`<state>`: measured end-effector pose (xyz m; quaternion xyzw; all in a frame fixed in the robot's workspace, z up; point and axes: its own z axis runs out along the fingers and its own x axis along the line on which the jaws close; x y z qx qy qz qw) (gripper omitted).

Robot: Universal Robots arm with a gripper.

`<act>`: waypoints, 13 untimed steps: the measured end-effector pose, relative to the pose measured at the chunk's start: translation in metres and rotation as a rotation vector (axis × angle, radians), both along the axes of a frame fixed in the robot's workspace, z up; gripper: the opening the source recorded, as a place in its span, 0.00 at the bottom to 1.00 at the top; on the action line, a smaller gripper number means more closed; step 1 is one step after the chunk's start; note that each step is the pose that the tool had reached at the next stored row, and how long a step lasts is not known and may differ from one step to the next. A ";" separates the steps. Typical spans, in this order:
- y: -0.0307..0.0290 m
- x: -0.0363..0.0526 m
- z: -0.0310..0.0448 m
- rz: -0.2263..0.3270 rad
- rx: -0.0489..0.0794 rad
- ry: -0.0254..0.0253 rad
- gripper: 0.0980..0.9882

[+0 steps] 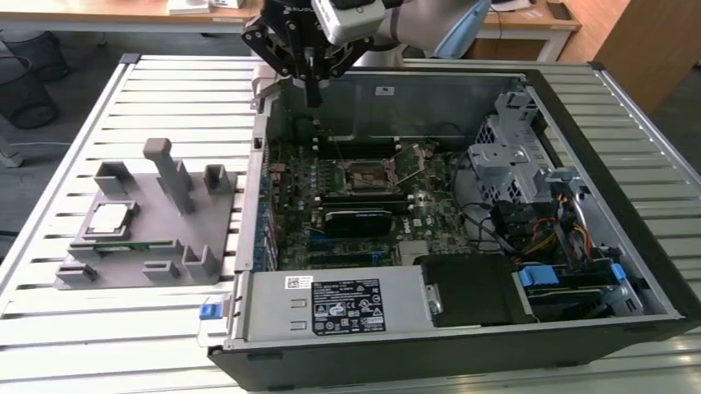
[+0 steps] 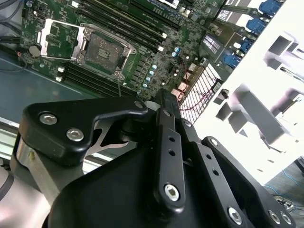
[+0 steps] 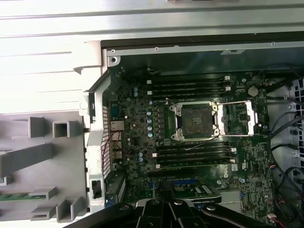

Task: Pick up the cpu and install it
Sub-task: 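Reach for the cpu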

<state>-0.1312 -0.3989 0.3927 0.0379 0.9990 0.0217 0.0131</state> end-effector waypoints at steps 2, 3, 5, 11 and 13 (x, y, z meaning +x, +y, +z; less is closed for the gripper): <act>0.0000 -0.0010 -0.0001 0.000 0.000 0.0000 0.01; 0.0000 -0.0015 -0.0001 0.000 0.000 0.0000 0.01; 0.0000 -0.0026 -0.0002 0.000 0.000 0.0000 0.01; 0.0000 -0.0051 -0.0003 0.000 0.000 0.0000 0.01; 0.0000 -0.0059 -0.0004 0.000 0.000 0.0000 0.01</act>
